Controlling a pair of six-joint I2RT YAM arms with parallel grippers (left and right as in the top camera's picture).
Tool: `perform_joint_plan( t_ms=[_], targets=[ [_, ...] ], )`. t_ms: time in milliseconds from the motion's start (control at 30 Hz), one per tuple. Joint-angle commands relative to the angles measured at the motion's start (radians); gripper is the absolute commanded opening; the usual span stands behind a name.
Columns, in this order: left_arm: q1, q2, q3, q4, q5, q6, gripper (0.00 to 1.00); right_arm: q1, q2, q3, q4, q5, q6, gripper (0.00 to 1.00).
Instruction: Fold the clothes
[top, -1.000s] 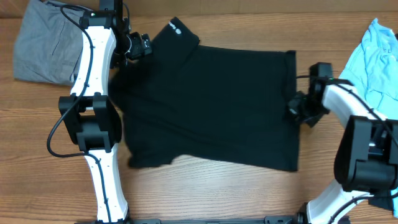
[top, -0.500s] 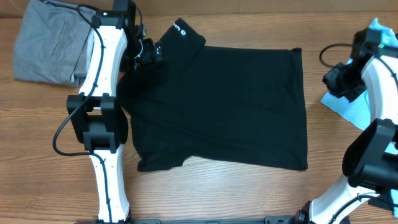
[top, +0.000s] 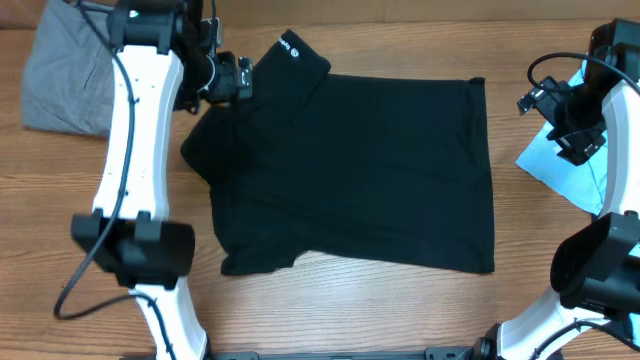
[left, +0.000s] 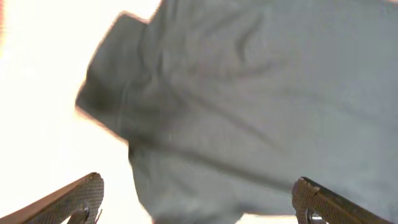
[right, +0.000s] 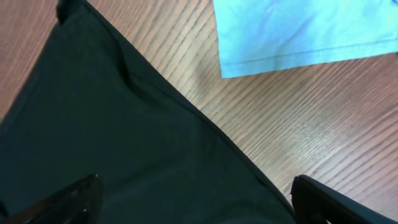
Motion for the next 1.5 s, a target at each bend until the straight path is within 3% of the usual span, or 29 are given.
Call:
perform_joint_plan(
  t_ms=[0,67,233,467,667,833,900,1367,1467],
  targets=[
    [-0.037,-0.024,0.011,-0.110,-0.048,-0.017,0.98,0.005,-0.027,0.021,0.025,-0.008,0.000,1.00],
    [-0.052,-0.027,-0.010,-0.125,-0.050,-0.018,0.93,0.005,-0.027,0.021,0.035,-0.009,0.000,1.00],
    [-0.069,-0.076,-0.136,-0.125,-0.053,-0.050,0.94,0.005,-0.027,0.021,0.037,-0.008,0.000,1.00],
    [-0.029,-0.262,-0.529,-0.125,-0.049,-0.132,0.96,0.005,-0.027,0.021,0.041,-0.007,0.000,1.00],
    [-0.048,-0.357,-0.848,-0.071,0.068,-0.163,0.97,0.005,-0.027,0.021,0.083,-0.008,0.000,1.00],
    [-0.060,-0.359,-1.089,0.062,0.084,-0.203,0.86,0.005,-0.027,0.021,0.085,-0.008,0.000,1.00],
    [-0.051,-0.359,-1.150,0.117,0.075,-0.226,0.81,0.005,-0.027,0.021,0.082,-0.008,0.000,1.00],
    [0.064,-0.357,-1.339,0.315,0.004,-0.305,0.86,0.005,-0.025,0.014,0.073,-0.007,-0.001,1.00],
    [0.066,-0.357,-1.356,0.348,0.004,-0.310,0.81,0.005,-0.025,0.014,0.068,-0.004,-0.007,1.00]
  ],
)
